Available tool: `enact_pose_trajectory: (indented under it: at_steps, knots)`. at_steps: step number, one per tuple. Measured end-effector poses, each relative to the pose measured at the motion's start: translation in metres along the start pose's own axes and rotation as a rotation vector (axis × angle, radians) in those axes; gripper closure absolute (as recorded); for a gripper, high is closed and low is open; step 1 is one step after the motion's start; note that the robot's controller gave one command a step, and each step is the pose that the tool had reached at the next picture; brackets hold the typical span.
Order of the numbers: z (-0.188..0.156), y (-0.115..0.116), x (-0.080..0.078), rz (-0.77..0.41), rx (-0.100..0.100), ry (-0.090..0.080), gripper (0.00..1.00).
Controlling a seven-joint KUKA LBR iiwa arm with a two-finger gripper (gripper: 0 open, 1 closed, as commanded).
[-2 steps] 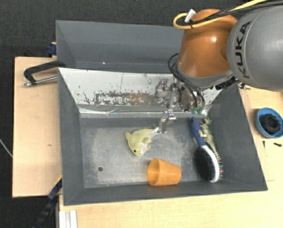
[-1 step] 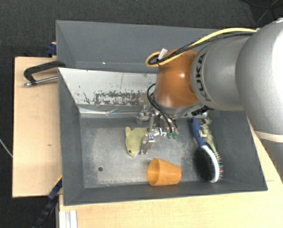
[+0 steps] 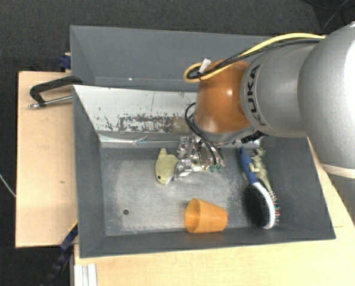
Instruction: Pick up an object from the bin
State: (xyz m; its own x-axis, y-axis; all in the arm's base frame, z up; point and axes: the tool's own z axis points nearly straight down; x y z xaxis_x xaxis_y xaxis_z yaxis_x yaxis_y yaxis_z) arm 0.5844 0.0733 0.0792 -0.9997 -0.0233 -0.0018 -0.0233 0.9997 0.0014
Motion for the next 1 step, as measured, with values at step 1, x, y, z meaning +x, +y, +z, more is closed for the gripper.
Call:
enact_pose_trajectory:
  at_steps: [1]
  knots:
    - [-0.1625,-0.1133,0.0263,0.004,0.005,-0.013,1.0]
